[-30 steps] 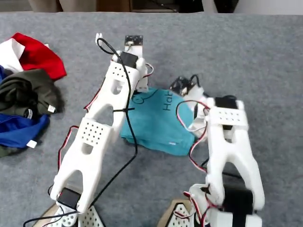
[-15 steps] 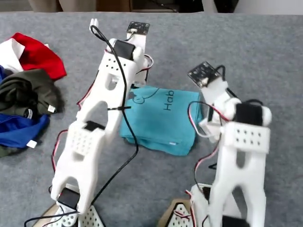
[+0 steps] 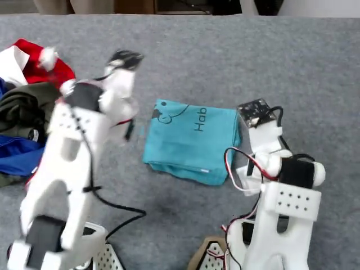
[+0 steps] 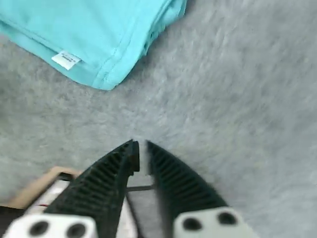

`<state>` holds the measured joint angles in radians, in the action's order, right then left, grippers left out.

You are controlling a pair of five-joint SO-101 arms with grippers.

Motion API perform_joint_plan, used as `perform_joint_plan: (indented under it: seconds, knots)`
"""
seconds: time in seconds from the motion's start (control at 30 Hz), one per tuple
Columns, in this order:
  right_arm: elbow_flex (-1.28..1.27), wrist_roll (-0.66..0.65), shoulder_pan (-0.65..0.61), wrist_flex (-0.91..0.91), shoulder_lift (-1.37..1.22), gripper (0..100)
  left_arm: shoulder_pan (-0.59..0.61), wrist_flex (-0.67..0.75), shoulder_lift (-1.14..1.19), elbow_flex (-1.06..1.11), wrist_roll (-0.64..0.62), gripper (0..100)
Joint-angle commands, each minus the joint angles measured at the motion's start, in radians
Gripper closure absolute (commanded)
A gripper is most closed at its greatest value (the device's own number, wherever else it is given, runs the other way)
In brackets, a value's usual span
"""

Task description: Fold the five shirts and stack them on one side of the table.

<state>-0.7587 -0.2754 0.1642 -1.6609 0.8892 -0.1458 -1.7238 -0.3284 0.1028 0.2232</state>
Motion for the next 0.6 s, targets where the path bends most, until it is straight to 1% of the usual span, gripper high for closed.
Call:
perform_joint_plan:
  seconds: [0.0, 0.1, 0.17, 0.3, 0.4, 0.57]
  knots:
    - [-0.001, 0.187, -0.042, 0.023, -0.082, 81.8, 0.144, 0.017, -0.11, 0.106, 0.06, 92]
    - [0.019, 0.35, -0.133, 0.077, -0.185, 81.0, 0.236, 0.017, -0.127, 0.153, 0.1, 92]
    - [0.039, 0.486, -0.196, 0.123, -0.243, 81.0, 0.282, 0.017, -0.13, 0.18, 0.118, 92]
    - [0.081, 0.718, -0.314, 0.192, -0.331, 80.8, 0.331, 0.017, -0.13, 0.215, 0.127, 92]
    - [0.085, 0.818, -0.372, 0.229, -0.366, 80.7, 0.353, 0.017, -0.13, 0.221, 0.127, 92]
    - [0.053, 0.944, -0.384, 0.304, -0.407, 80.7, 0.362, 0.017, -0.13, 0.221, 0.127, 92]
